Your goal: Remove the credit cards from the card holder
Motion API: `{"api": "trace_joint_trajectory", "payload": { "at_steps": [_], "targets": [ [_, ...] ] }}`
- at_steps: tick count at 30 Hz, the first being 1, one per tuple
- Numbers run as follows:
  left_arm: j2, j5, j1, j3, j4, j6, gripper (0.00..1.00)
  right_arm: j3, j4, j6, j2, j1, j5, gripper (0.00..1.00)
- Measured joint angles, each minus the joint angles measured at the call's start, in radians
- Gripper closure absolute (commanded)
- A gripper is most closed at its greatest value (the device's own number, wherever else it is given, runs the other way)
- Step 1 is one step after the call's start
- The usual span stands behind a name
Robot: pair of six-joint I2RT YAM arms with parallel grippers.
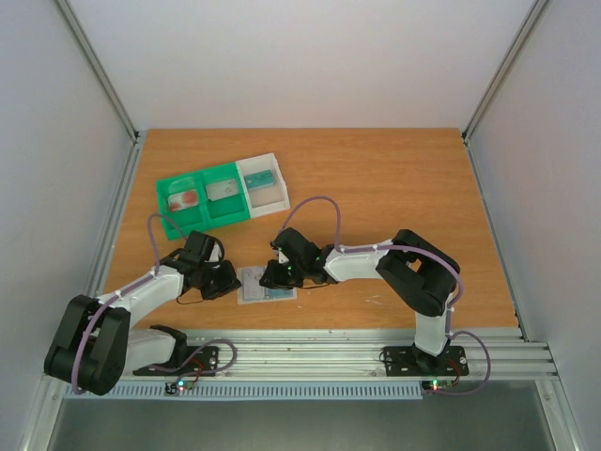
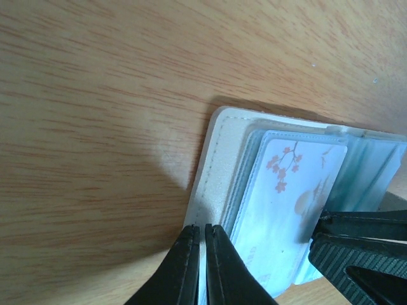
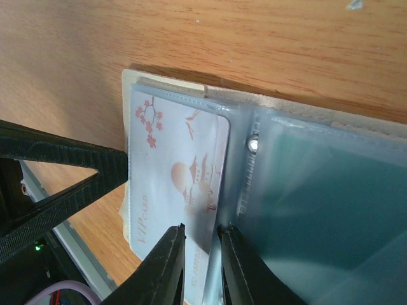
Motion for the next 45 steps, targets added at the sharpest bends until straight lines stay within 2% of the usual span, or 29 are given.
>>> {"api": "trace_joint_trajectory", "payload": {
  "at_steps": [4,10,16,25,39,43,45],
  "targets": [
    [0.000,0.001,0.000,-0.004,0.008,0.000,0.94,0.000,0.008,0.006,0.005,0.000,-0.005,0.83],
    [0.000,0.001,0.000,-0.006,0.014,0.000,0.93,0.000,0.013,0.009,0.007,0.000,0.001,0.78],
    [0.000,0.002,0.000,-0.009,0.024,0.000,0.93,0.002,-0.061,-0.013,-0.037,0.000,0.063,0.78],
    [0.000,0.002,0.000,-0.011,0.029,0.000,0.93,0.004,-0.051,-0.012,-0.019,0.000,0.049,0.81],
    [0.000,0.003,0.000,-0.011,0.030,0.000,0.93,0.035,-0.054,-0.025,0.007,0.000,0.029,0.78],
    [0.000,0.005,0.000,-0.013,0.033,0.000,0.93,0.041,-0.053,-0.027,0.013,0.000,0.028,0.85],
    [0.000,0.005,0.000,-0.013,0.034,-0.001,0.93,0.039,-0.043,-0.027,0.013,0.000,0.025,0.92]
  ]
}}
